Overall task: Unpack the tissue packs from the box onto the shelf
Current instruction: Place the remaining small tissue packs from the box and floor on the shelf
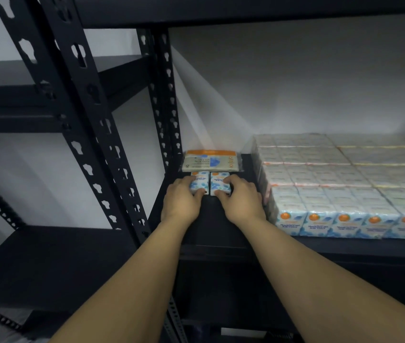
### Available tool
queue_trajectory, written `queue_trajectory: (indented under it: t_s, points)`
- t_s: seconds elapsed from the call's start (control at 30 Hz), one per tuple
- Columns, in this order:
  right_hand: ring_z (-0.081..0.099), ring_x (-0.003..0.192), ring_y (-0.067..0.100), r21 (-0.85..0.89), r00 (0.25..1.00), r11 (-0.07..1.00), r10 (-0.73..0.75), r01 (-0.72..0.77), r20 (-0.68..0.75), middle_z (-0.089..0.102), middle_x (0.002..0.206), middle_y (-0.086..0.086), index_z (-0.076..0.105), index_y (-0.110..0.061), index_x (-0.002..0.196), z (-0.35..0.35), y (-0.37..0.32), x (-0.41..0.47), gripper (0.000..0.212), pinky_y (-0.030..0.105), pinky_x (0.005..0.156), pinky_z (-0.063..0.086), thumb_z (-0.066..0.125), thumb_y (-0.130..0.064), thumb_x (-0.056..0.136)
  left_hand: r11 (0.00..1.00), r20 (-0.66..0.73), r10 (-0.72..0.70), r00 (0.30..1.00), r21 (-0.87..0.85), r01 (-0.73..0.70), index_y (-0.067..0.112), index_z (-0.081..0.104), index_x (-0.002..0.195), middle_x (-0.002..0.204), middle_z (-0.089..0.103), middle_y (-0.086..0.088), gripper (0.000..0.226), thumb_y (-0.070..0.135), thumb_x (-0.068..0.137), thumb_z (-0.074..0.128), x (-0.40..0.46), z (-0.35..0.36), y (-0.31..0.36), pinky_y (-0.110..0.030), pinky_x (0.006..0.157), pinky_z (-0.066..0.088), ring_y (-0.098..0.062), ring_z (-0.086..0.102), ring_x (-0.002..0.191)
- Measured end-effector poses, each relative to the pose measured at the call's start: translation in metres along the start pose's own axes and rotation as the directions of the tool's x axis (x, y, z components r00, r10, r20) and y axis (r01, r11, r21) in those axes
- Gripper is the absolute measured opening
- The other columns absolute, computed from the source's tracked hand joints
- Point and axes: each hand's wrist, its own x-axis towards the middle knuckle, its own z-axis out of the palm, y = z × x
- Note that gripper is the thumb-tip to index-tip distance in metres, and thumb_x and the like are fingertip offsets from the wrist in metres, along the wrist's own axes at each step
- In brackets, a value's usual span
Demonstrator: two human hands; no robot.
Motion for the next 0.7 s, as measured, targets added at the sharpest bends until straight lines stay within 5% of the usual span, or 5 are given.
queue_trajectory:
  t_s: [0.7]
  points:
    - [0.051, 0.118, 0.025, -0.056, 1.000, 0.998, -0.004, 0.005, 0.015, 0.060, 0.124, -0.002, 0.057, -0.030, 0.134, 0.0008, -0.0004, -0.0019, 0.039, 0.043, 0.093, 0.040, 0.063, -0.043, 0.098, 0.999, -0.008, 0.030, 1.000, 0.018, -0.030, 0.029, 0.056, 0.142, 0.134, 0.060, -0.002, 0.043, 0.036, 0.100, 0.062, 0.0017, 0.0043, -0.0048, -0.047, 0.099, 0.050, -0.024, 0.053, 0.121]
